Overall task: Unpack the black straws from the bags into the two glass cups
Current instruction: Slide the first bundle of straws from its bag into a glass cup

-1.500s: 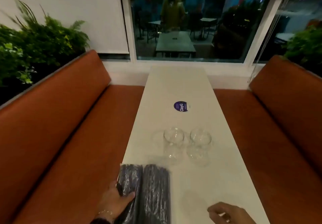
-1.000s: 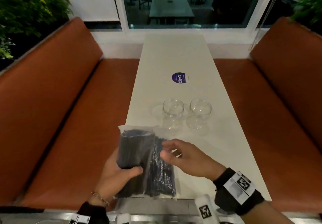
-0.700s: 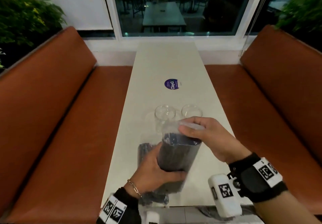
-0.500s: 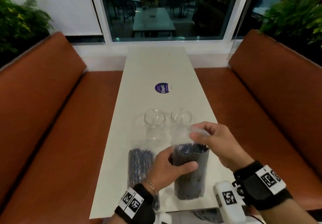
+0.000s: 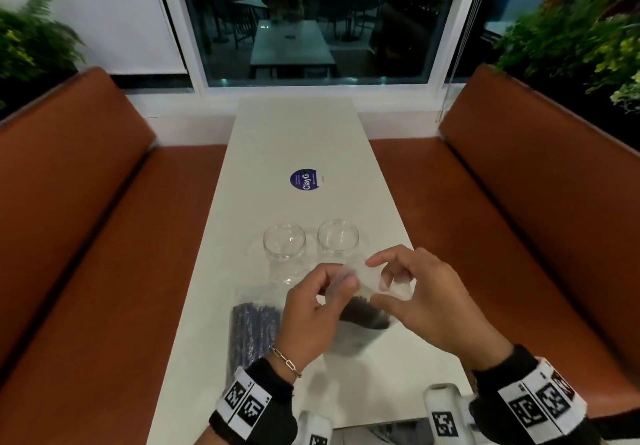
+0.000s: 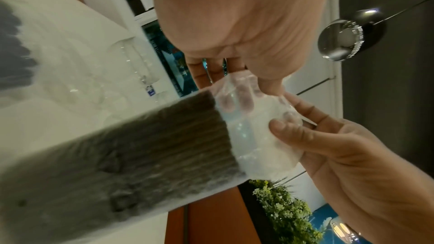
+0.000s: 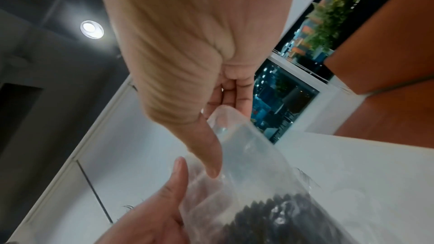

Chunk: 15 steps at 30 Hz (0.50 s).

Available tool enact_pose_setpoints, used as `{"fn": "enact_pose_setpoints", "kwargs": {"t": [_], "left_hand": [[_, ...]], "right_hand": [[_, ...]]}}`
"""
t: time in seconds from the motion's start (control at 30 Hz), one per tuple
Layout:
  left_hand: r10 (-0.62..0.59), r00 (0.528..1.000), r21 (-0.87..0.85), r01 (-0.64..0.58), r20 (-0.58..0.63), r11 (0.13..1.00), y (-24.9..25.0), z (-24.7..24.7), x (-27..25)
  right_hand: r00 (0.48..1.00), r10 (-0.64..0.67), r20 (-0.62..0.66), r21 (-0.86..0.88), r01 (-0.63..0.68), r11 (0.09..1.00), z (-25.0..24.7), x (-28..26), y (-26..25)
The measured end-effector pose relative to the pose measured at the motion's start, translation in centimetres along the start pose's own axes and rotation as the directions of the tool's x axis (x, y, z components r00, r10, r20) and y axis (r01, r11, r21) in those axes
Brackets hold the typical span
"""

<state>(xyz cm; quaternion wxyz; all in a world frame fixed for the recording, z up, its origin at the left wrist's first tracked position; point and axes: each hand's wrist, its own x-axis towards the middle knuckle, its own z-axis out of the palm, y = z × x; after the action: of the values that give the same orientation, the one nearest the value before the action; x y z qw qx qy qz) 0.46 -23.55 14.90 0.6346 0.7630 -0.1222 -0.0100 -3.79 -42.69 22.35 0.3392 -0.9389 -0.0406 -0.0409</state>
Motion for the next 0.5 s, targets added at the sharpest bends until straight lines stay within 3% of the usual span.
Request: {"fn": "enact_pose_setpoints", "kwargs": {"t": [0.1, 0.17, 0.23, 0.3, 0.4, 0.47, 0.5], "left_hand": [[-0.009, 0.999, 0.025, 0.010, -0.034, 1.000, 1.1, -0.5, 0.7], [0.001, 0.999, 0.029, 0.000, -0.036, 1.000, 1.5, -1.0, 1.0], [0.071, 0.997, 0.037, -0.071, 0.017, 0.997, 2.2, -1.6, 1.2], [0.216, 0.969, 0.109, -0.229, 0.119, 0.967, 3.1, -2.3, 1.5], [0.318, 0.912, 0.325, -0.392, 0.258, 0.861, 5.8, -3.0, 2.1], [0.260, 0.917, 0.534, -0.388, 0.302, 0.751, 7.2, -3.2, 2.8], [0.201, 0.921, 0.662, -0.380, 0.333, 0.645, 7.9, -3.4, 3.2]], "right_hand": [[0.999, -0.029, -0.029, -0.118, 0.026, 0.993, -0.7, 0.5, 0.0], [0.989, -0.129, -0.074, -0.241, 0.107, 0.964, -1.1, 0.7, 0.2], [0.972, -0.215, -0.093, -0.366, 0.168, 0.916, -1.5, 0.8, 0.1], [0.957, -0.278, -0.081, -0.457, 0.212, 0.864, -1.8, 0.8, -0.3], [0.934, -0.354, -0.049, -0.533, 0.275, 0.800, -1.9, 1.1, -0.8], [0.931, -0.362, -0.042, -0.539, 0.284, 0.793, -2.1, 1.1, -0.9], [0.934, -0.356, -0.036, -0.531, 0.284, 0.798, -2.2, 1.1, -0.9]]}}
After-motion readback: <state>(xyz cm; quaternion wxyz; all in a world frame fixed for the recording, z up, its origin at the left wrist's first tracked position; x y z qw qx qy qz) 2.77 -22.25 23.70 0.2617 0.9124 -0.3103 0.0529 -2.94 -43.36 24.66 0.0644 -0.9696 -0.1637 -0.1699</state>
